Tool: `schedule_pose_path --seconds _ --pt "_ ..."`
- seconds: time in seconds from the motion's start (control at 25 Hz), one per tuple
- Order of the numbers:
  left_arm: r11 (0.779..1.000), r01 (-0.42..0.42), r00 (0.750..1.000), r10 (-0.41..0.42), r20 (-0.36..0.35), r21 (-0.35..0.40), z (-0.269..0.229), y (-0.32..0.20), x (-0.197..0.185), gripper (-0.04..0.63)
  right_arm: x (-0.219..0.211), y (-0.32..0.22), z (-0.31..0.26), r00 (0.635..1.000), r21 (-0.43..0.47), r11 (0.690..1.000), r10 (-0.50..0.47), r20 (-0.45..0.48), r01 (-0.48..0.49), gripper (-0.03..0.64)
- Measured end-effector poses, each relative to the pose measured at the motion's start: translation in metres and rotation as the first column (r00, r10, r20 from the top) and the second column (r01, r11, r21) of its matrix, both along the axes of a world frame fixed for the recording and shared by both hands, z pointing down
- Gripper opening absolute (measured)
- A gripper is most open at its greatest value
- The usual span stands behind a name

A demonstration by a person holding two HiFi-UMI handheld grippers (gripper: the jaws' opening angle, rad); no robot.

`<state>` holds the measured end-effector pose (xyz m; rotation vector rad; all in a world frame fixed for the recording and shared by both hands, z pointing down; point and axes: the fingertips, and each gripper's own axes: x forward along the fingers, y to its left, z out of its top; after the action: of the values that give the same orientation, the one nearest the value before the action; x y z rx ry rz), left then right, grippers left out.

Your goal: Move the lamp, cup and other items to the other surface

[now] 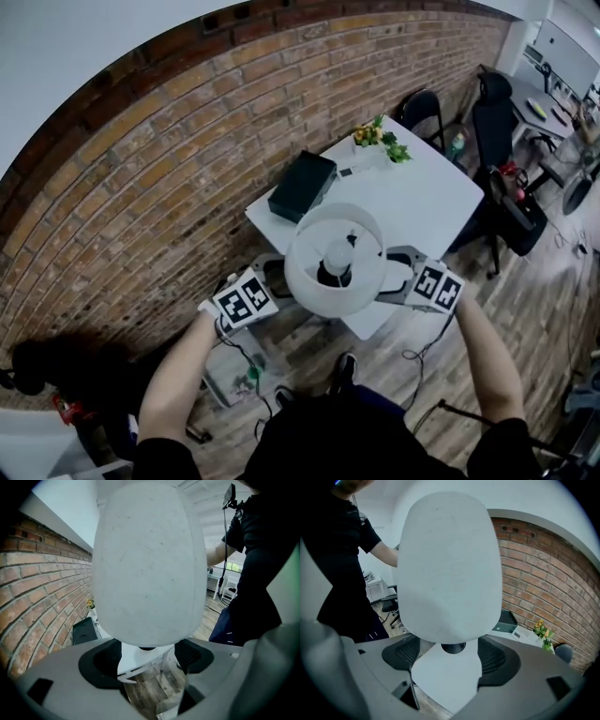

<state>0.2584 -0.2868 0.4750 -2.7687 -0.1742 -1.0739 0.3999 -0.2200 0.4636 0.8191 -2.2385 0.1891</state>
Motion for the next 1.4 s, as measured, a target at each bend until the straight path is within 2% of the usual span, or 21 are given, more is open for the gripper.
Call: schedule_pose_path --seconds 0.28,0.56,0.68,1.0,1.24,1.4 --pt "1.000 0.012 0.999 -0.012 0.033 -0.001 0.017 -0.028 0.081 0.344 0.081 -0.028 0.015 1.000 -0.031 1.000 -0.005 -0.002 0.005 0.391" --pt "0.999 0.038 0.995 -0.037 0.095 -0.005 0.042 -0.054 0.127 0.344 0.130 -0.056 0.035 1.000 -0.045 0.999 -0.013 -0.007 0.012 0.391" --pt "0.999 0.047 0.994 -0.047 0.100 -0.007 0.050 -0.059 0.138 0.344 0.141 -0.061 0.048 1.000 -0.061 0.998 -0.019 0.001 0.019 0.391" --pt "0.993 0.121 0.991 -0.120 0.053 -0.013 0.048 -0.078 0.150 0.341 0.150 -0.076 0.051 0.994 -0.069 0.997 0.040 0.103 -0.033 0.393" --pt "0.986 0.165 0.986 -0.164 0.033 -0.019 0.048 -0.077 0.148 0.341 0.150 -0.074 0.053 0.985 -0.086 0.995 0.059 0.161 -0.045 0.380" --pt "0.978 0.203 0.979 -0.202 0.025 -0.044 0.051 -0.068 0.137 0.341 0.153 -0.071 0.054 0.973 -0.091 0.991 0.115 0.202 -0.098 0.380"
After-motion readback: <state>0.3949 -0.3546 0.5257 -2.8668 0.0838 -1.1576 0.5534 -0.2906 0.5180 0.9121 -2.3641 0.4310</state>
